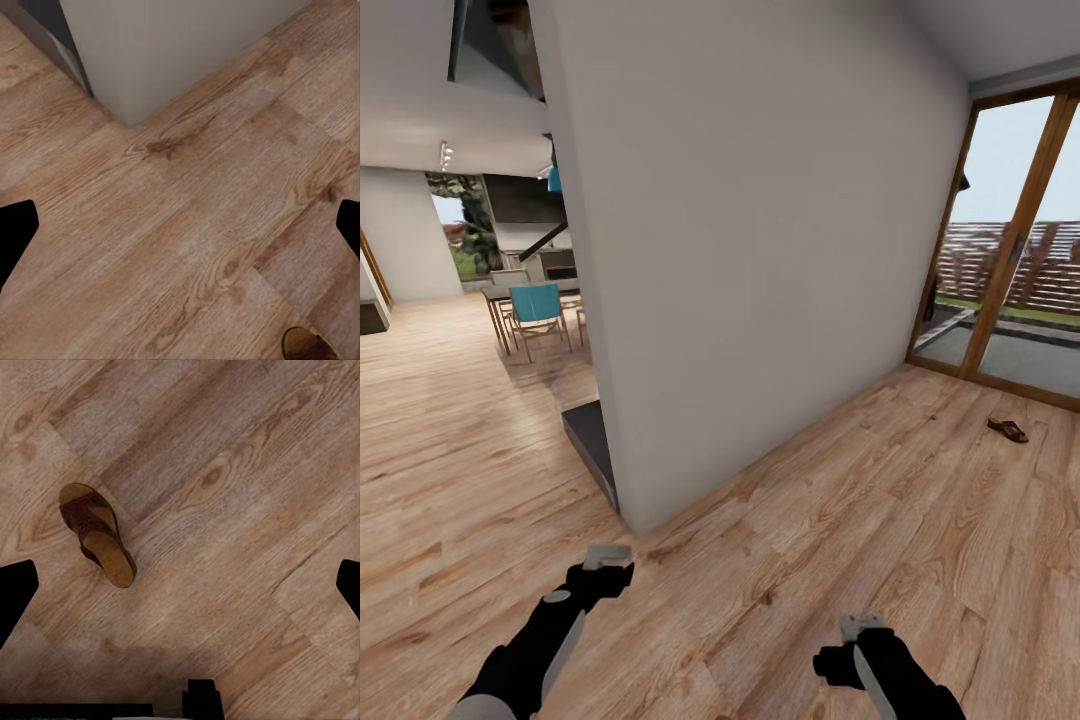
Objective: Pick up the two gym shoes and the two sandals from the corridor floor and place them onto the hallstand (shoe rack) in the corridor, making sure they are on the rack and not on the floor. Arrange them so the two gym shoes are next to each other and the two sandals are next to each other.
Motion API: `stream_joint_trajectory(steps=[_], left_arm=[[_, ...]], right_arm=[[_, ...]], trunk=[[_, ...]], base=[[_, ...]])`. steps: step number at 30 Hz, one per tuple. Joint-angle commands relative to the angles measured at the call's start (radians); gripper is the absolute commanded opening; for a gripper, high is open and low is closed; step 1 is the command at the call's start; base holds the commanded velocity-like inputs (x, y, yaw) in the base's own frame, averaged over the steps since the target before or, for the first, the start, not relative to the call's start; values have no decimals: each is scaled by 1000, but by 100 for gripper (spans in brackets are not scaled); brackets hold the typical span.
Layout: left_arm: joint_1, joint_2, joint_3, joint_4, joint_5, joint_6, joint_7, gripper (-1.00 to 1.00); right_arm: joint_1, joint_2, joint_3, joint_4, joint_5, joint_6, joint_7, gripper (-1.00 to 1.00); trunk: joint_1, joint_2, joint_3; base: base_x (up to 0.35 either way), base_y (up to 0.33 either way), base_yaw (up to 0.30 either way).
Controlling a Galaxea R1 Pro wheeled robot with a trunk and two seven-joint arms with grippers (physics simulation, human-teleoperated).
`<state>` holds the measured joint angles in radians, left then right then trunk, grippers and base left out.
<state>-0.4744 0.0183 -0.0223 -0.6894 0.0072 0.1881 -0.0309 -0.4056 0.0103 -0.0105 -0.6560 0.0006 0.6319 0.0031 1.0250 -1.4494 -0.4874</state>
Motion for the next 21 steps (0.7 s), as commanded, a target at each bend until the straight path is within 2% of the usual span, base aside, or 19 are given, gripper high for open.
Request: stream_joint_trajectory(steps=[1, 21], left_arm=[[-5, 1, -3, -2, 1, 7, -1, 100], [-10, 0, 2, -1, -1, 8, 2, 100]], right_arm=[[-7, 0, -1, -5, -1, 14, 3, 100], [-17, 8, 10, -9, -1, 26, 9, 100]], trunk=[[0, -1, -1], [0, -1, -1]], base=[[0, 0, 0], [0, 0, 0]])
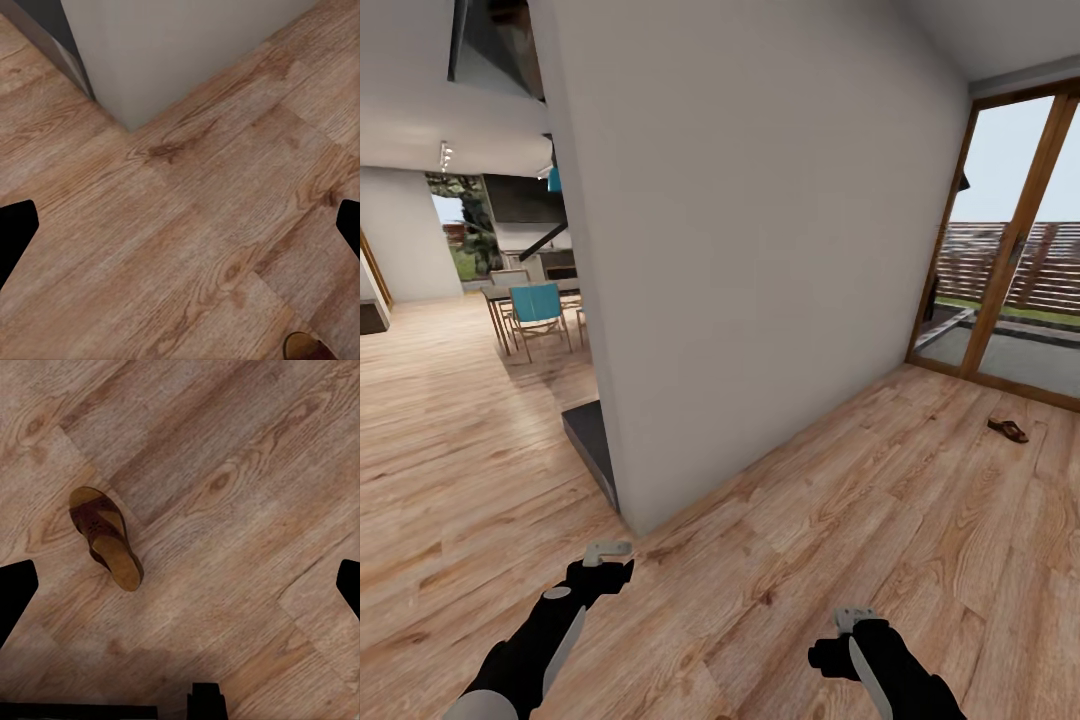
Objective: Pick up the two gym shoes and the two sandals from the corridor floor and place them onto the hallstand (shoe rack) in the corridor, making sure they are on the rack and not on the floor. Arrange them so the two gym shoes are next to each other and the two sandals are next to each other.
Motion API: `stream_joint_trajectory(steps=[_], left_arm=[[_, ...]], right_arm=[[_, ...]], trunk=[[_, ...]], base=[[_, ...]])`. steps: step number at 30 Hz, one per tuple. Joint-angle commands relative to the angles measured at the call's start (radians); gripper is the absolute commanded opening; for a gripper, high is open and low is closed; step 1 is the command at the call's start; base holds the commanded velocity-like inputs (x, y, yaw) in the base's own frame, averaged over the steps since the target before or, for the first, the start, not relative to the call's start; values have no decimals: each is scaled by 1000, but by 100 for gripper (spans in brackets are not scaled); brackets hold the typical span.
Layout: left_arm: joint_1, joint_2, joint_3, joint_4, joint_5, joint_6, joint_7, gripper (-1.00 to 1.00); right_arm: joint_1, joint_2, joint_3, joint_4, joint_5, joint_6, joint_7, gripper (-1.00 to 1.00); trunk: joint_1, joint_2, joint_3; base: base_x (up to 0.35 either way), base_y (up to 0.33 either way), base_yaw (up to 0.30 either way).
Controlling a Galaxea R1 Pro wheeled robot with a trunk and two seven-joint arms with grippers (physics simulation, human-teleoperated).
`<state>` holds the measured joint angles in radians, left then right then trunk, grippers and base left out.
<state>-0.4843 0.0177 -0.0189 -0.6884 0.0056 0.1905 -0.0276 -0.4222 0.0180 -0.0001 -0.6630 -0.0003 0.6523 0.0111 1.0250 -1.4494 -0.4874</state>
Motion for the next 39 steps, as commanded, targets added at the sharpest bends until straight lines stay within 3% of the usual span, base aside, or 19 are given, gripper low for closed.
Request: stream_joint_trajectory(steps=[1, 32, 36, 39], left_arm=[[0, 1, -2, -2, 1, 6, -2, 100], [0, -1, -3, -2, 4, 6, -3, 100], [0, -1, -3, -2, 4, 6, -3, 100], [0, -1, -3, -2, 4, 6, -3, 100]], right_arm=[[-1, 0, 0, -2, 0, 5, 1, 100], [-1, 0, 1, -1, 5, 0, -1, 100], [0, 0, 1, 2, 9, -45, 0, 100], [0, 0, 1, 6, 10, -123, 0, 100]], trunk=[[0, -1, -1], [115, -211, -143], [130, -239, -162], [142, -260, -176]], base=[[0, 0, 0], [0, 0, 2], [0, 0, 47], [0, 0, 66]])
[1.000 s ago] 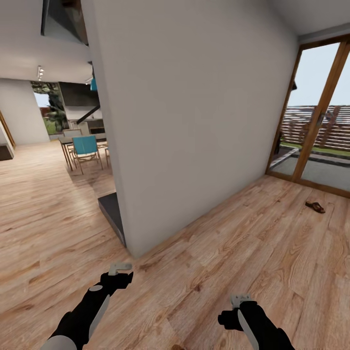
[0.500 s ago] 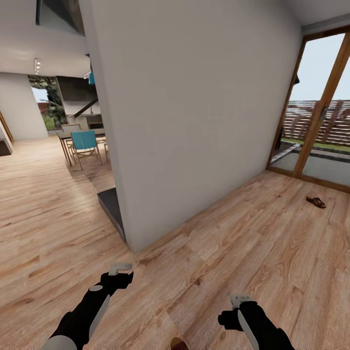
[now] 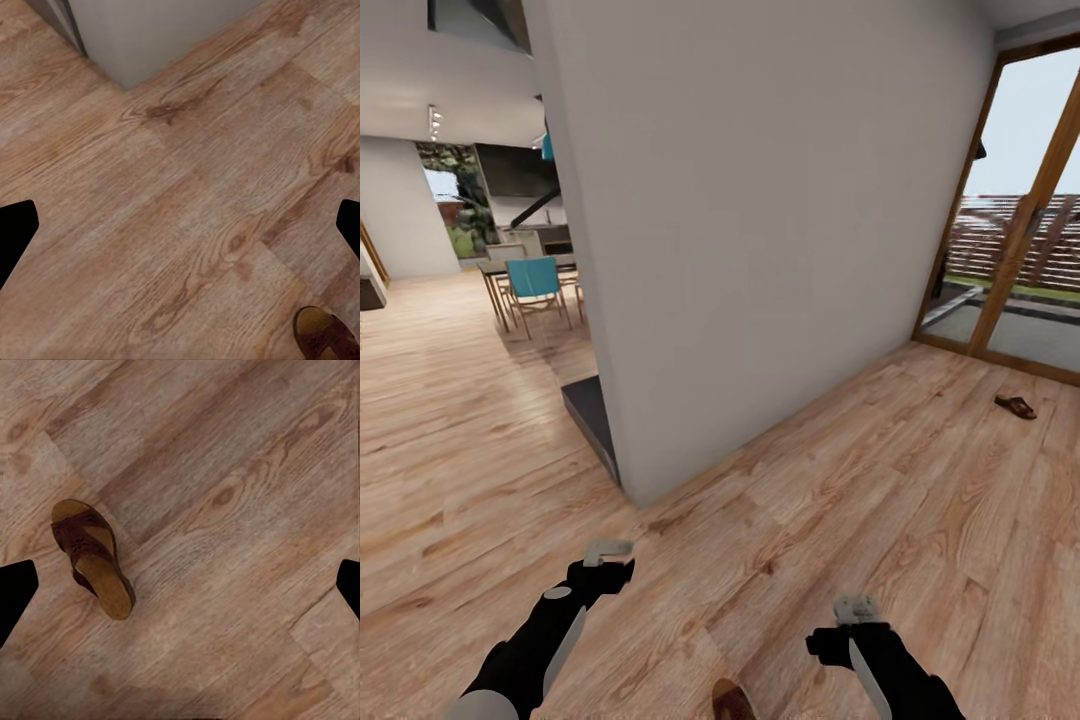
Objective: Pick up the two gym shoes and the two sandals from the corridor floor and place them onto the hallstand (shoe rack) in the corridor, making sure they are on the rack and not on the floor. Arrange them so the two gym shoes are next to each other and the two sandals are next to each other.
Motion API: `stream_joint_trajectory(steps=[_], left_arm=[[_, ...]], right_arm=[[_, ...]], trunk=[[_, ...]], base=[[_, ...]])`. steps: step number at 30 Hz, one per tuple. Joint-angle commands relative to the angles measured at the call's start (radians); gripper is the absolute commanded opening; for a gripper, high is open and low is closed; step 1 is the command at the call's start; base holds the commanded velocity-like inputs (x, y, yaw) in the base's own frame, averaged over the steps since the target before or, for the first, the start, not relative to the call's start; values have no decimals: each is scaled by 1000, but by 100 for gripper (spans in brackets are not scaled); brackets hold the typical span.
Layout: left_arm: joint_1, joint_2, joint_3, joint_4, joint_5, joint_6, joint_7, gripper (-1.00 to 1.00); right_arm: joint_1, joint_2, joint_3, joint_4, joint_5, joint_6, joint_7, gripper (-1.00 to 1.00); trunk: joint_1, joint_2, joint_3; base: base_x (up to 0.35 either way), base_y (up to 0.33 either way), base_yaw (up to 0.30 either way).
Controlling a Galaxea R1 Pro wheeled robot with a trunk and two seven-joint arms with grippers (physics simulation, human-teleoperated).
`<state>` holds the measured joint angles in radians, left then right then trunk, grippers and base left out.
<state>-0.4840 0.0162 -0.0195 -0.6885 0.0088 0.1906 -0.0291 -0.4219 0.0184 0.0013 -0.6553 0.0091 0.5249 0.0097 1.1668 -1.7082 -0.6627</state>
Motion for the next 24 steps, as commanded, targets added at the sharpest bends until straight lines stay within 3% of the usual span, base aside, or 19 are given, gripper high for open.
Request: stream_joint_trajectory(steps=[1, 3, 5, 10, 24], left_arm=[[-1, 1, -2, -2, 1, 6, -2, 100], [-1, 1, -2, -2, 1, 6, -2, 100], [-1, 1, -2, -2, 2, 6, -2, 100], [-1, 1, -2, -2, 2, 6, -2, 100], [-1, 1, -2, -2, 2, 6, -2, 100]], right_arm=[[0, 1, 0, 7, 1, -105, 1, 100], [0, 3, 0, 19, 1, -177, 1, 100], [0, 4, 0, 78, 3, -306, 1, 100], [0, 5, 1, 143, 4, -380, 1, 100], [0, 5, 1, 154, 5, -391, 1, 100]], trunk=[[4, -8, -6], [12, -22, -15], [19, -36, -25], [38, -71, -49], [92, -169, -109]], base=[[0, 0, 80], [0, 0, 86], [0, 0, 99], [0, 0, 119], [0, 0, 228]])
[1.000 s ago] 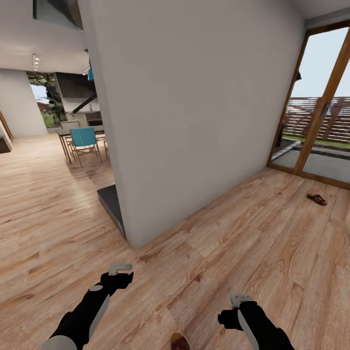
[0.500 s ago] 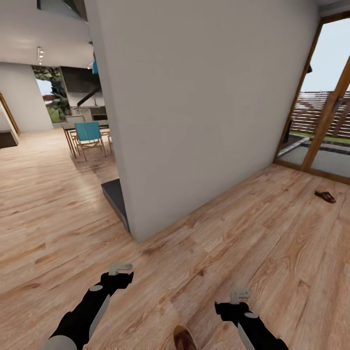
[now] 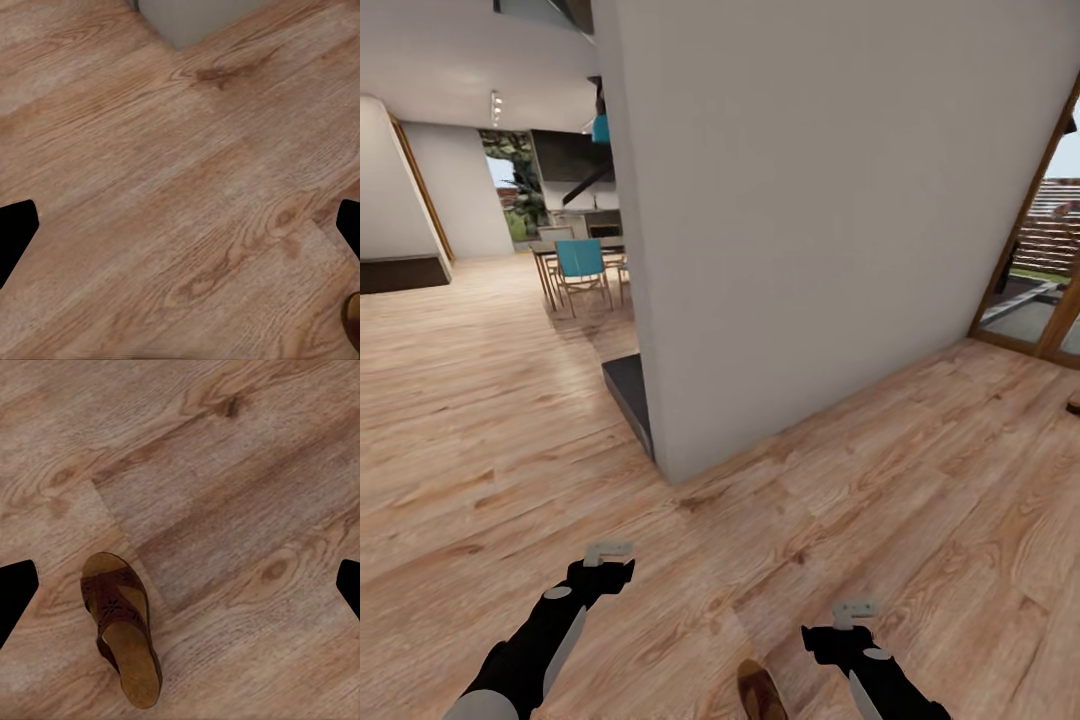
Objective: Pick up the two gym shoes and the two sandals from the corridor floor and place them onto the hallstand (shoe rack) in the corridor, making sure they are on the rack and not on the floor. Arrange them so the two gym shoes are next to each other and the two sandals are next to each other.
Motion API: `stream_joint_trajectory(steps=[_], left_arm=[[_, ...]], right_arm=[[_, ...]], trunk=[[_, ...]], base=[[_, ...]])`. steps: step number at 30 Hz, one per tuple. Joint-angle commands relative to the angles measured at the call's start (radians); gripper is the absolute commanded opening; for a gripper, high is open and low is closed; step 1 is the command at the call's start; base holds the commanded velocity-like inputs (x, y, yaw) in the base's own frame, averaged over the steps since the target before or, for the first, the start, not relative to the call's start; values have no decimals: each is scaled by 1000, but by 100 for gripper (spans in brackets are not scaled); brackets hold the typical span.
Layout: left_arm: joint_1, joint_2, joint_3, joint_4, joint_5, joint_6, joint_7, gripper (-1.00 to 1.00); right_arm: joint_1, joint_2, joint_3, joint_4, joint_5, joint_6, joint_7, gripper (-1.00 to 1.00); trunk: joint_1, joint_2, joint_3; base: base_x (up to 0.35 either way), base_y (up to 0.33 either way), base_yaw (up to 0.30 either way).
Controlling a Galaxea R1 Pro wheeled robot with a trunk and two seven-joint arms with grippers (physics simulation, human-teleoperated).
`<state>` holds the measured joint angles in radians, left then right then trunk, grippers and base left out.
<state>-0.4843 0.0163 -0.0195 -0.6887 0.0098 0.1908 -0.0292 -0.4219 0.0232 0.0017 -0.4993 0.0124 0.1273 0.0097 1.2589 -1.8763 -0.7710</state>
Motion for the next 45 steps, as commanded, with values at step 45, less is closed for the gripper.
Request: stream_joint_trajectory(steps=[45], left_arm=[[0, 1, -2, -2, 1, 6, -2, 100]], right_arm=[[0, -2, -3, 3, 1, -67, 3, 100]], trunk=[[172, -316, -162]], base=[[0, 0, 134]])
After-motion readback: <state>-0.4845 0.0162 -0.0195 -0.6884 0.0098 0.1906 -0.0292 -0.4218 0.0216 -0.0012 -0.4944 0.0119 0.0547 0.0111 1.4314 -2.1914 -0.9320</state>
